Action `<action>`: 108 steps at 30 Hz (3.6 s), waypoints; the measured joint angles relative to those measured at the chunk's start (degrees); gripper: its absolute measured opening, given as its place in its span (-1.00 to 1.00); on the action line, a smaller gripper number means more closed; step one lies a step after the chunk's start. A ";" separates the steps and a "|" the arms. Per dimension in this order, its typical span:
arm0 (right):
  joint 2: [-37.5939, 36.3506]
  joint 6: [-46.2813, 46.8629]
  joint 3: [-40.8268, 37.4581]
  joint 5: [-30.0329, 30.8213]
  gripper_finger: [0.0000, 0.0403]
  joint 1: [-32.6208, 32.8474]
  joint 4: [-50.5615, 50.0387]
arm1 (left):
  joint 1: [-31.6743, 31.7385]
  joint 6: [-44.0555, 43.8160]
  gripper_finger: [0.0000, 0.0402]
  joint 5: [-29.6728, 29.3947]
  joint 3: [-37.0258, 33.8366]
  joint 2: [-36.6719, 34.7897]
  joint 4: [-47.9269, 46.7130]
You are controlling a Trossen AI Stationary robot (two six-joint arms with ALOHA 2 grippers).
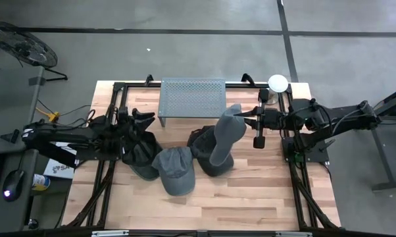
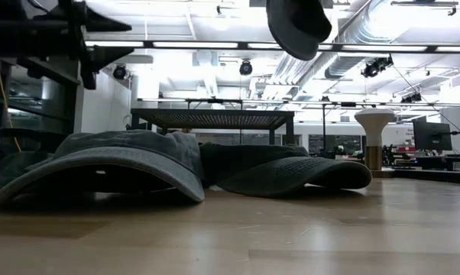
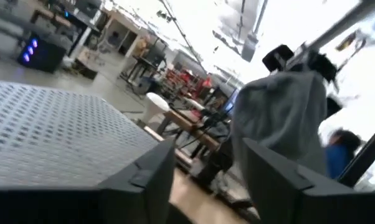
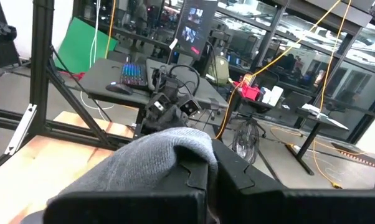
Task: Pick & Place hat
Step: Put the right gray cap on the shelf
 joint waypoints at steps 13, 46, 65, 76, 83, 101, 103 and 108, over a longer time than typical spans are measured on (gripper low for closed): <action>0.00 -4.56 0.00 -17.40 -1.00 -4.83 7.68 | 0.02 1.09 0.22 14.72 24.80 29.59 0.03; -0.02 0.46 0.00 -50.60 -1.00 -20.92 24.13 | 6.66 0.24 0.22 43.54 69.09 66.84 3.31; 0.00 1.79 0.00 -55.75 -1.00 -27.13 16.24 | 5.92 23.56 0.22 37.47 74.98 66.87 -10.34; 0.00 4.93 0.00 -59.38 -1.00 -29.16 15.73 | 5.92 42.66 0.22 36.30 74.98 66.87 -11.63; 0.00 5.24 0.00 -59.32 -1.00 -29.16 14.54 | 5.90 48.34 0.22 35.75 74.98 66.87 -12.86; 0.00 6.70 0.00 -59.33 -1.00 -29.14 13.64 | 5.97 51.94 0.22 36.17 74.89 68.15 -10.77; 0.00 6.70 0.00 -59.33 -1.00 -29.14 13.61 | 5.97 51.86 0.22 36.10 75.01 68.44 -10.27; 0.00 6.80 0.00 -59.33 -1.00 -29.11 13.36 | 5.97 51.79 0.22 36.04 74.93 69.01 -8.62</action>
